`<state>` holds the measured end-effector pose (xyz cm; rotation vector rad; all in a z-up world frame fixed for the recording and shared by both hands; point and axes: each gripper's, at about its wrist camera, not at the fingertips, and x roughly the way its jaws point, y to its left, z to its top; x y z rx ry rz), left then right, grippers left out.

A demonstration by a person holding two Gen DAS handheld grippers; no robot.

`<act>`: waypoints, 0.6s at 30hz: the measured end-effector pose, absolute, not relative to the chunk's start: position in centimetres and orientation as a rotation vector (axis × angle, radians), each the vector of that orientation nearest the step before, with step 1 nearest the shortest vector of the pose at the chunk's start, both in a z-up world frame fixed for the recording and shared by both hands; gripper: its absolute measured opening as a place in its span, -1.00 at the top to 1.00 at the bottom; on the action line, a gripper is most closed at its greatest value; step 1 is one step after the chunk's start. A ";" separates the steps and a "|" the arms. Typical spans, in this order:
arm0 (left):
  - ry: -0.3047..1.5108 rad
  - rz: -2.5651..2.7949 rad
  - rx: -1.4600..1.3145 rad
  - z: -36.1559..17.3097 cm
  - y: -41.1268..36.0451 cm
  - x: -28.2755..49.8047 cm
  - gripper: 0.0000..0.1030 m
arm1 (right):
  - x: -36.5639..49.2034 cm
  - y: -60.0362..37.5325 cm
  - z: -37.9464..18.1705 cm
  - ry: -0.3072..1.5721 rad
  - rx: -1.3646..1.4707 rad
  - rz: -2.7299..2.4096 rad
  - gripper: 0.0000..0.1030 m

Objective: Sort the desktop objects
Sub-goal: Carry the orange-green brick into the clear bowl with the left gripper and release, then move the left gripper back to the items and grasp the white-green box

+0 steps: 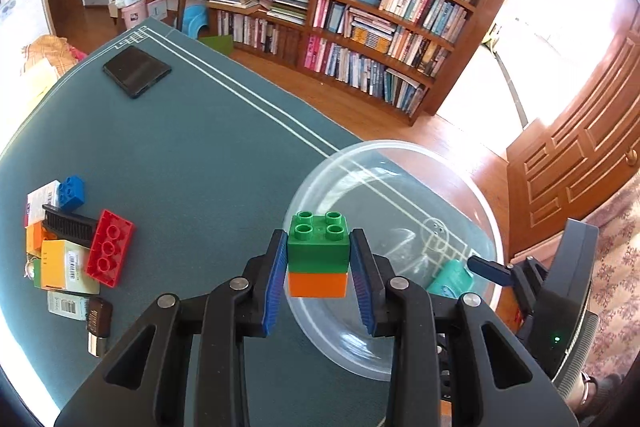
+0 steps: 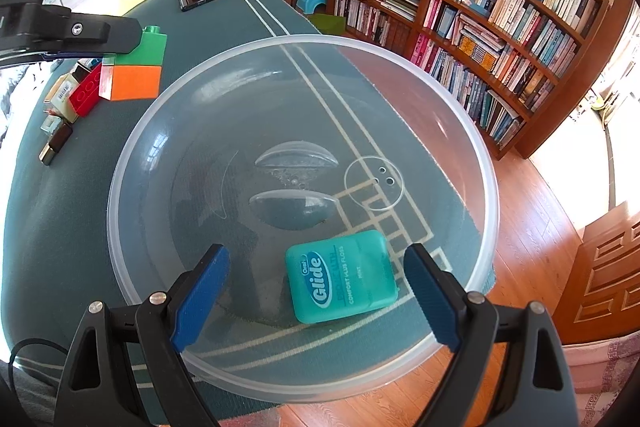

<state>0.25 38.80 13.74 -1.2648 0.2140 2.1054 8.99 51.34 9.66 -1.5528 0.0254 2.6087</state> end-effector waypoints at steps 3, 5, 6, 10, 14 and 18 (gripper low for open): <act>0.206 2.017 -1.309 13.1 40.5 0.8 0.33 | 9.0 51.3 9.7 0.038 -1.549 2.612 -0.78; 0.195 1.973 -1.355 12.4 41.0 0.9 0.09 | 9.0 51.3 9.7 0.055 -1.546 2.618 -0.78; 0.189 1.979 -1.366 12.3 41.0 0.9 -0.22 | 9.0 51.3 9.7 0.063 -1.545 2.622 -0.78; 0.150 2.035 -1.367 12.4 40.1 0.6 -0.38 | 8.9 51.1 9.7 0.060 -1.545 2.619 -0.78; 0.182 2.087 -1.369 12.6 39.0 0.4 -0.38 | 8.6 50.9 9.6 0.055 -1.550 2.615 -0.86; 0.266 2.164 -1.361 12.8 37.3 0.5 -0.38 | 8.4 50.9 9.5 0.062 -1.556 2.606 -0.92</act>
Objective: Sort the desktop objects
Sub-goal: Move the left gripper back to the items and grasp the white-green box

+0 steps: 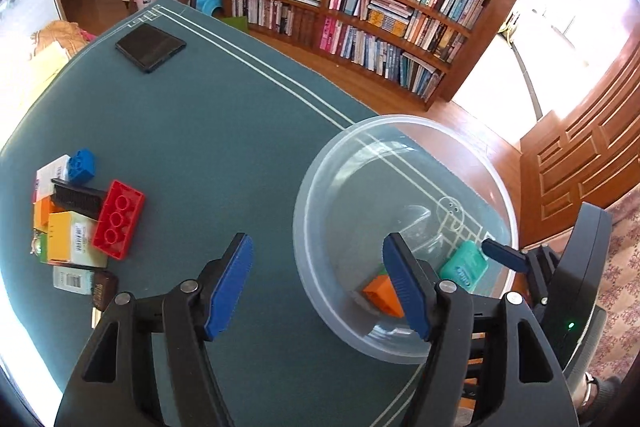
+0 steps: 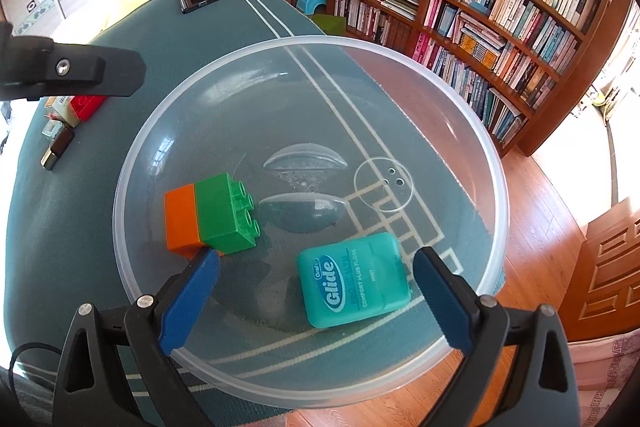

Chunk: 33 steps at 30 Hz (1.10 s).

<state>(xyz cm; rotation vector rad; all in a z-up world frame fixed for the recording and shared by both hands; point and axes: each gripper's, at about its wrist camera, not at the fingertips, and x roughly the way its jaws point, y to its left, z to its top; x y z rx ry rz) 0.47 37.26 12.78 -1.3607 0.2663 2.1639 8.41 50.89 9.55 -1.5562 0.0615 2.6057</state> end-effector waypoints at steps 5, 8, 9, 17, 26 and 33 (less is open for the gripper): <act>0.279 2.264 -1.386 12.8 34.2 0.0 -0.38 | 8.6 51.0 10.4 0.099 -1.549 2.602 -0.92; 0.226 2.320 -1.428 12.5 31.9 -0.5 -0.38 | 8.7 50.5 11.3 0.061 -1.524 2.604 -0.92; 0.212 2.337 -1.442 12.6 31.0 -0.8 -0.38 | 8.8 50.2 11.6 0.048 -1.517 2.606 -0.92; 0.110 2.468 -1.526 12.1 24.1 -1.7 -0.38 | 8.4 46.9 15.1 0.031 -1.367 2.691 -0.92; 0.007 2.533 -1.618 11.3 17.0 -2.7 -0.38 | 6.0 39.7 15.6 0.036 -1.399 2.878 -0.92; -0.018 2.508 -1.642 10.0 15.2 -4.3 -0.38 | 5.1 34.8 14.3 -0.010 -1.529 2.949 -0.92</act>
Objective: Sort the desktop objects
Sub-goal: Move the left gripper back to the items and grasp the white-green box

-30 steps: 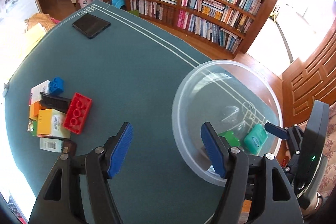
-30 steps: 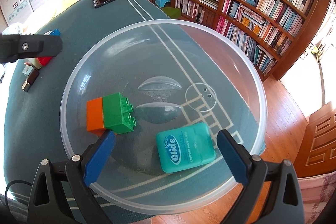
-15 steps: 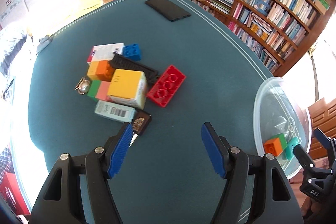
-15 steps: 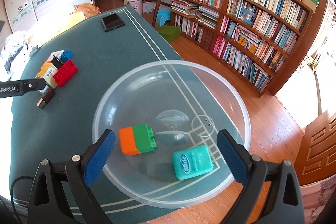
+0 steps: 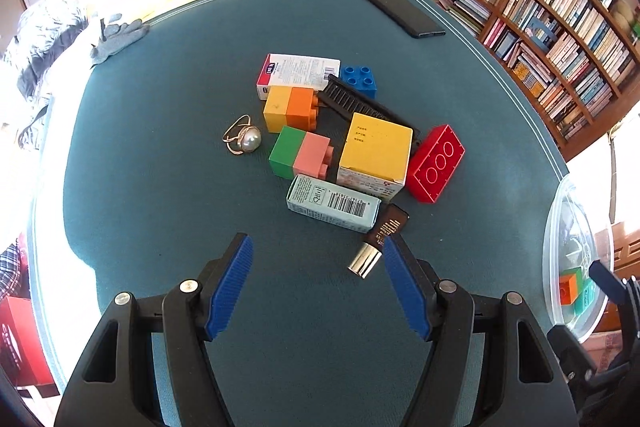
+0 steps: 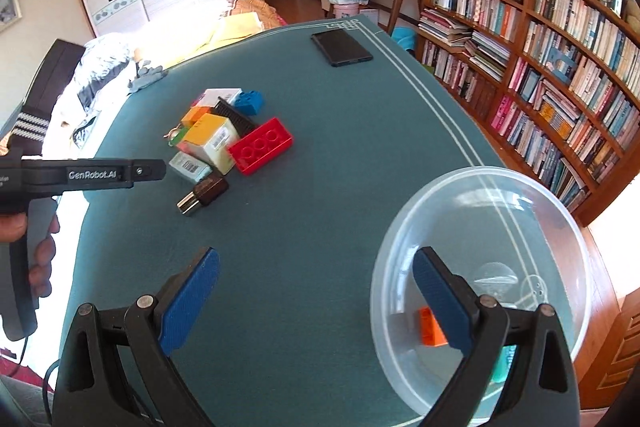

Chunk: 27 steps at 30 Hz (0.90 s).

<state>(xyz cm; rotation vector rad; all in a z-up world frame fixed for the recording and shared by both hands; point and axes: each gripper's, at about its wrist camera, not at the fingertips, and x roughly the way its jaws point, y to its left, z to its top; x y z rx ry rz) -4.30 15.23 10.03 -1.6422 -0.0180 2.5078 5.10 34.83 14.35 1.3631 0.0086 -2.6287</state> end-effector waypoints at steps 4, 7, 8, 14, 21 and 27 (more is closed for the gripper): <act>-0.048 2.420 -1.624 9.0 15.6 -5.5 -0.38 | 5.2 33.3 13.4 0.017 1.408 -2.581 -0.92; -0.089 2.374 -1.641 8.0 15.6 -6.2 -0.38 | 5.3 32.7 13.0 0.020 1.441 -2.572 -0.92; -0.084 2.372 -1.642 7.8 15.7 -6.4 -0.39 | 5.3 32.6 12.9 0.019 1.453 -2.572 -0.92; 0.020 2.365 -1.611 7.0 16.3 -7.3 -0.58 | 5.6 32.0 12.1 0.017 1.510 -2.574 -0.92; 0.095 2.320 -1.585 5.7 16.9 -8.3 -0.58 | 5.2 30.7 11.5 0.035 1.546 -2.563 -0.92; 0.032 2.314 -1.581 5.3 15.7 -9.0 -0.58 | 4.6 29.3 11.4 0.071 1.534 -2.545 -0.92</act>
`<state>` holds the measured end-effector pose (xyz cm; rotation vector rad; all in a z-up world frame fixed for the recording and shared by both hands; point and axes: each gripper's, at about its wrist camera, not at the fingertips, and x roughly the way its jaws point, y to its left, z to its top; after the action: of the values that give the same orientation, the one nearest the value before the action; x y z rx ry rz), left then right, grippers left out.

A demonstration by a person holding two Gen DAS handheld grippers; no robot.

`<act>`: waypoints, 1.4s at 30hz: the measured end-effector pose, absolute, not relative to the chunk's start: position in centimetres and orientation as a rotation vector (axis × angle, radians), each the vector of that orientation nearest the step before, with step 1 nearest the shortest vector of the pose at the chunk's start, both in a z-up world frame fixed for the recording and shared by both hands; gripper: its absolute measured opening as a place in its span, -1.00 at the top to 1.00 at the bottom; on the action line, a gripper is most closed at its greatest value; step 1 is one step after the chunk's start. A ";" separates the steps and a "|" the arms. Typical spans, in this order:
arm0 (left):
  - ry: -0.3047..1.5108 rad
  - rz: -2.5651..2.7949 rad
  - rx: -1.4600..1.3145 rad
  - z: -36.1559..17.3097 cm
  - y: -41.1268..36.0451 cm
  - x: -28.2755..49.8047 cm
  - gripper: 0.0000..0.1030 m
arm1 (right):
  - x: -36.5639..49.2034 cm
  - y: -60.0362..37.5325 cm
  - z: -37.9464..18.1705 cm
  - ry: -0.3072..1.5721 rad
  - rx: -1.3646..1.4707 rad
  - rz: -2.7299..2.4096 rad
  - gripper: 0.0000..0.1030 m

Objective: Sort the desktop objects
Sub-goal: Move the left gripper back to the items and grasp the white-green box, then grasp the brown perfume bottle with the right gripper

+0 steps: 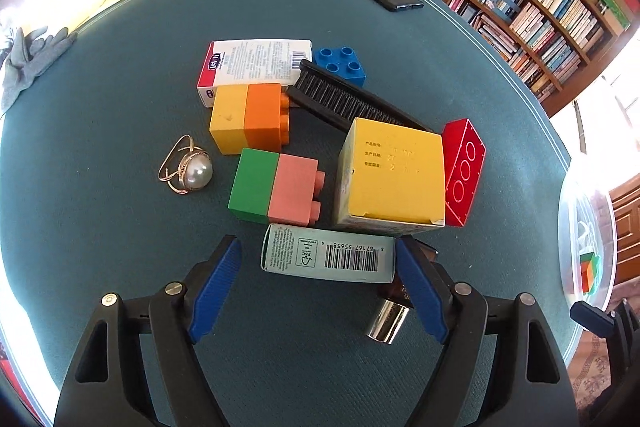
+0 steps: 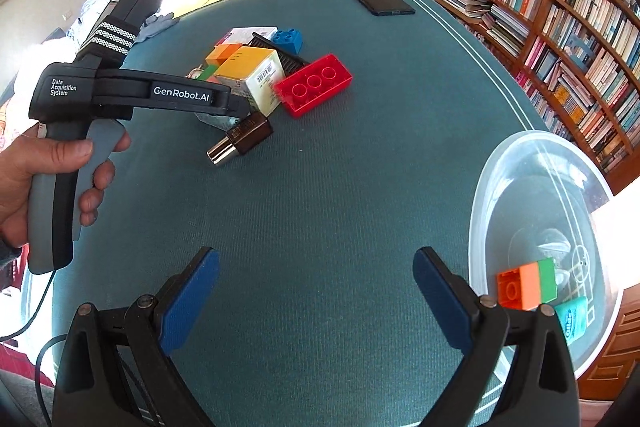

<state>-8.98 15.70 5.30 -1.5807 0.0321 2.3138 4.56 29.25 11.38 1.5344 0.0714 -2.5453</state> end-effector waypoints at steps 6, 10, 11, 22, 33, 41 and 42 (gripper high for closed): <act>-0.032 2.297 -1.583 5.0 14.6 -8.4 -0.36 | 3.6 27.8 11.2 0.097 1.510 -2.523 -0.92; -0.054 2.315 -1.606 5.1 13.4 -7.9 -0.35 | 2.7 26.7 11.1 0.121 1.480 -2.506 -0.92; -0.067 2.320 -1.608 5.2 12.9 -7.8 -0.35 | 2.5 26.4 11.0 0.130 1.470 -2.503 -0.92; -0.153 2.399 -1.617 6.5 8.0 -6.0 -0.35 | -1.6 22.9 9.7 0.281 1.362 -2.458 -0.92; -0.135 2.409 -1.630 6.5 7.2 -5.8 -0.35 | -4.7 20.6 7.0 0.411 1.398 -2.373 -0.39; -0.119 2.408 -1.643 6.6 7.5 -5.2 -0.35 | -3.2 20.7 6.9 0.382 1.410 -2.370 -0.27; -0.115 2.406 -1.641 6.6 7.6 -5.1 -0.35 | -2.9 20.9 7.0 0.365 1.413 -2.368 -0.27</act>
<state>-5.15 7.65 6.65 -1.6408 -0.1149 2.4062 -2.88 20.95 7.05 1.4127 0.3648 -2.3679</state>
